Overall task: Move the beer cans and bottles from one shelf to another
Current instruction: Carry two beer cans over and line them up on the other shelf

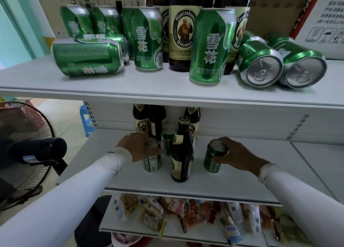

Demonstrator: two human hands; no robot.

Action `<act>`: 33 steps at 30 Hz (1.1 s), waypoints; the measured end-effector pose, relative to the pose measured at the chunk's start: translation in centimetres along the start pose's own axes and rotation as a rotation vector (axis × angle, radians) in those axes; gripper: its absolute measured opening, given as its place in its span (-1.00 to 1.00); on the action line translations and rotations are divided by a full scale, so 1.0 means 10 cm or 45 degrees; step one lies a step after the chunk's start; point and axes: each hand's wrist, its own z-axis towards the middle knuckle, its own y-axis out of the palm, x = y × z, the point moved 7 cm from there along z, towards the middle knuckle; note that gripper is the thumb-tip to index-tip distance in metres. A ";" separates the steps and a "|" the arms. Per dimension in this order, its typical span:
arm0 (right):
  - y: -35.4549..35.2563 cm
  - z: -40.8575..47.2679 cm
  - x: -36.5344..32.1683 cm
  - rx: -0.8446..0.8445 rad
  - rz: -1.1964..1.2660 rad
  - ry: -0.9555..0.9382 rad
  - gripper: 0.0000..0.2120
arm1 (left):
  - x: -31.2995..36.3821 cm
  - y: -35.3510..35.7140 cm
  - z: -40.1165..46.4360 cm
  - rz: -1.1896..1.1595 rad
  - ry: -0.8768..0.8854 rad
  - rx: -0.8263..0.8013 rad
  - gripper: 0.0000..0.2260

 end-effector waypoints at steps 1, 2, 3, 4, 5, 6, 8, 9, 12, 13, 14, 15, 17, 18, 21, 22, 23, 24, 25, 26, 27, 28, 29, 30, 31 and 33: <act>0.00 0.00 0.01 0.002 0.006 -0.003 -0.35 | -0.02 0.00 0.01 -0.070 0.047 -0.052 -0.33; 0.00 0.01 0.02 0.001 0.011 -0.011 -0.35 | -0.02 0.00 0.00 -0.194 0.104 -0.110 -0.41; 0.00 0.02 0.02 -0.002 0.018 -0.016 -0.35 | -0.03 0.02 -0.02 -0.336 0.152 -0.164 -0.50; 0.00 0.02 0.03 -0.006 0.023 -0.023 -0.34 | -0.06 0.03 -0.03 -0.457 0.174 -0.195 -0.54; 0.00 0.03 0.03 -0.012 0.028 -0.030 -0.34 | -0.07 0.04 -0.03 -0.551 0.189 -0.188 -0.54; 0.00 0.03 0.03 -0.016 0.031 -0.040 -0.34 | -0.08 0.04 -0.04 -0.608 0.191 -0.151 -0.53; -0.01 0.02 0.03 -0.010 0.039 -0.058 -0.34 | -0.10 0.04 -0.01 -0.684 0.174 -0.055 -0.53; 0.00 0.02 0.03 -0.005 0.042 -0.068 -0.34 | -0.11 0.05 0.01 -0.701 0.161 -0.021 -0.54; 0.01 0.02 0.04 0.000 0.046 -0.073 -0.34 | -0.09 0.09 0.04 -0.670 0.127 0.050 -0.57; 0.01 0.02 0.05 0.000 0.048 -0.071 -0.34 | -0.08 0.11 0.05 -0.657 0.123 0.074 -0.56; 0.01 0.02 0.06 0.005 0.046 -0.072 -0.33 | -0.06 0.10 0.04 -0.646 0.124 0.095 -0.57; 0.02 0.02 0.07 0.008 0.040 -0.074 -0.33 | -0.04 0.10 0.02 -0.643 0.130 0.112 -0.58; 0.03 0.03 0.07 0.008 0.033 -0.079 -0.33 | -0.03 0.11 0.02 -0.643 0.145 0.140 -0.59; 0.03 0.04 0.08 0.004 0.035 -0.076 -0.34 | -0.01 0.11 0.00 -0.631 0.153 0.145 -0.60; 0.04 0.04 0.07 -0.016 0.026 -0.060 -0.34 | -0.01 0.13 -0.06 -0.666 0.148 0.131 -0.62; 0.04 0.03 0.07 -0.015 0.018 -0.049 -0.34 | -0.01 0.14 -0.07 -0.690 0.137 0.129 -0.62; 0.03 0.02 0.05 -0.005 0.018 -0.032 -0.36 | -0.01 0.14 -0.08 -0.697 0.131 0.139 -0.62; 0.03 0.01 0.03 0.014 0.023 -0.014 -0.37 | -0.02 0.13 -0.10 -0.686 0.127 0.157 -0.63; 0.03 -0.01 0.02 0.038 0.029 0.013 -0.39 | -0.02 0.12 -0.12 -0.657 0.110 0.167 -0.65; 0.03 -0.05 0.00 0.072 0.026 0.041 -0.41 | -0.01 0.10 -0.15 -0.625 0.104 0.176 -0.66; 0.03 -0.10 -0.03 0.113 0.013 0.073 -0.44 | -0.02 0.09 -0.19 -0.604 0.098 0.166 -0.64; 0.02 -0.16 -0.07 0.153 -0.010 0.109 -0.47 | -0.01 0.09 -0.23 -0.589 0.098 0.145 -0.59; 0.01 -0.24 -0.09 0.184 -0.038 0.151 -0.50 | -0.03 0.10 -0.29 -0.577 0.090 0.112 -0.52; 0.01 -0.32 -0.12 0.207 -0.060 0.190 -0.51 | -0.04 0.10 -0.36 -0.547 0.104 0.079 -0.47; 0.02 -0.41 -0.13 0.223 -0.075 0.228 -0.51 | -0.05 0.10 -0.43 -0.498 0.136 0.047 -0.45; 0.03 -0.60 -0.17 0.236 -0.101 0.285 -0.49 | -0.04 0.10 -0.57 -0.411 0.237 -0.008 -0.48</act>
